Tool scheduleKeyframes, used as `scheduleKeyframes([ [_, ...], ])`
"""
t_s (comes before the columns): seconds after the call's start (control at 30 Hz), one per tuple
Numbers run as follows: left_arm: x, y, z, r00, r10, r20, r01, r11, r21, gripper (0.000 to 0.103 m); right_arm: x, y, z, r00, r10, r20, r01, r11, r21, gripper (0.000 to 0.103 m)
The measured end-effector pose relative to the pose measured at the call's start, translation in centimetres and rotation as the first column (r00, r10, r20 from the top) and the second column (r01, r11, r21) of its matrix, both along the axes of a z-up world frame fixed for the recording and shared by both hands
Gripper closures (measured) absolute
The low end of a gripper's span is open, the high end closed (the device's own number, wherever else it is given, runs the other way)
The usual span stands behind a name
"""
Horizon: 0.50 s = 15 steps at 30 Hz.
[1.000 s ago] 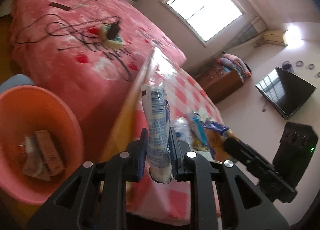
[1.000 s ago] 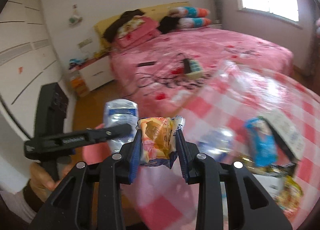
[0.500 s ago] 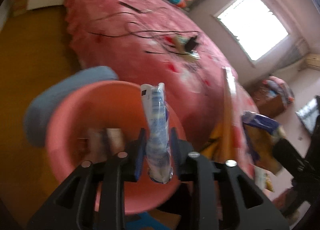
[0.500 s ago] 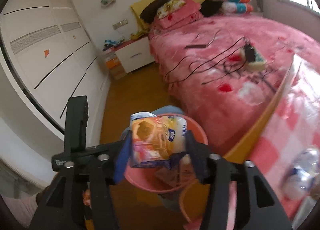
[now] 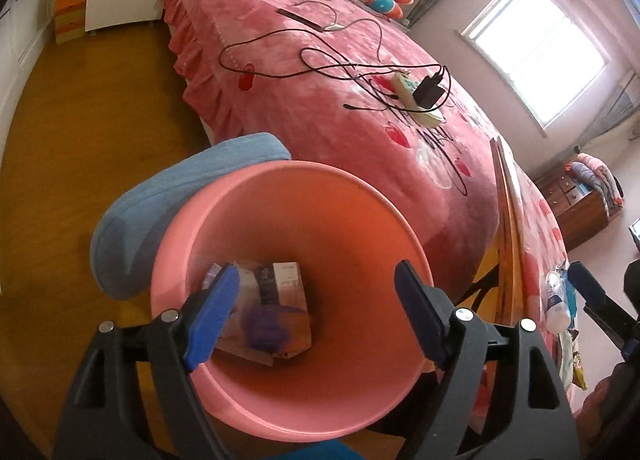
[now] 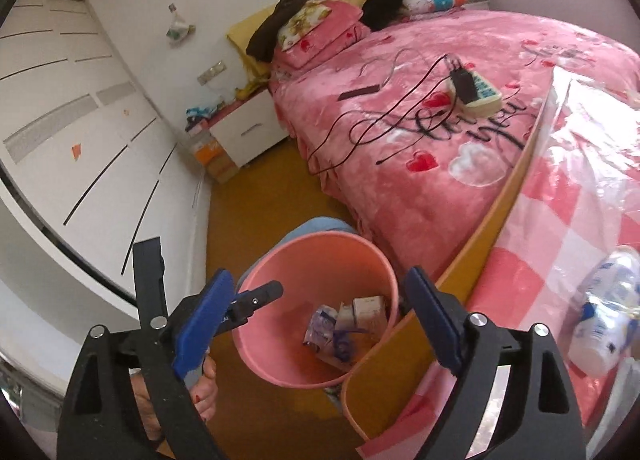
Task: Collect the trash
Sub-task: 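Carry both held items over the pink bucket and open both tools, then bring both tools back over the remaining pile on the table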
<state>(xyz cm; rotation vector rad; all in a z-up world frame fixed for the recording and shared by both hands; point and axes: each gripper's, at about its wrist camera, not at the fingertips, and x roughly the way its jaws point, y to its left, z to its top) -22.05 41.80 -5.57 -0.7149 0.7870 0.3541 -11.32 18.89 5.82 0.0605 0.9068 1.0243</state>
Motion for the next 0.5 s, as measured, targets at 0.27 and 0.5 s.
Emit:
scheduleKeyframes([
  [0.27, -0.2, -0.9, 0.5, 0.998, -0.010, 0.059, 0.010, 1.000, 0.005, 0.021, -0.7, -2.9, 0.4, 0.996, -0.070, 0.055, 0.070, 0.998, 0.006, 0.015],
  [0.5, 0.1, -2.9, 1.8, 0.984, -0.058, 0.167, 0.044, 0.996, 0.082, 0.019, -1.7, -5.2, -0.8, 0.990, -0.115, 0.079, 0.113, 0.993, 0.022, 0.009],
])
